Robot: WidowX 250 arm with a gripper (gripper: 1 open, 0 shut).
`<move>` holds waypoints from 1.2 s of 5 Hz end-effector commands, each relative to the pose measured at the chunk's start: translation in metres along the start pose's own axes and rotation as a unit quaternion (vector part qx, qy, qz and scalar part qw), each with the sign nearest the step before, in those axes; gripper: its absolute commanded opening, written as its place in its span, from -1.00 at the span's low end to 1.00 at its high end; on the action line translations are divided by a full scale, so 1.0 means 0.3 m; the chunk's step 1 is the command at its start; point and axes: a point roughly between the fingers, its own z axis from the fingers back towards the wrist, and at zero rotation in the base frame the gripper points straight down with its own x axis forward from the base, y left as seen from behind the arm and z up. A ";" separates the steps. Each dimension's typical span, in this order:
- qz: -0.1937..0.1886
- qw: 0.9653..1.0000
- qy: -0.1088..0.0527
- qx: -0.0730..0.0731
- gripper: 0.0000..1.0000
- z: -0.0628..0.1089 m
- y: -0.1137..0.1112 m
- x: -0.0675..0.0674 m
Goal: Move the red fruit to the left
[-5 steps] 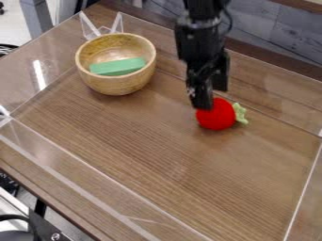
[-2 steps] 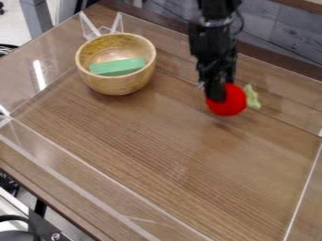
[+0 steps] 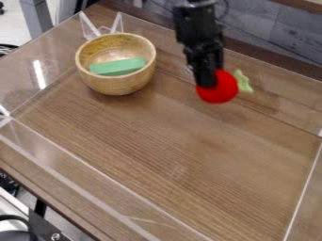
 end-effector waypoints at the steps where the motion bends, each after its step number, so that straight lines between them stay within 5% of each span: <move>1: 0.000 0.999 0.010 -0.047 -1.00 0.169 0.020 0.016; 4: 0.067 0.995 0.012 -0.076 -1.00 0.315 0.133 0.303; 6: 0.135 0.986 0.009 -0.101 -1.00 0.358 0.187 0.470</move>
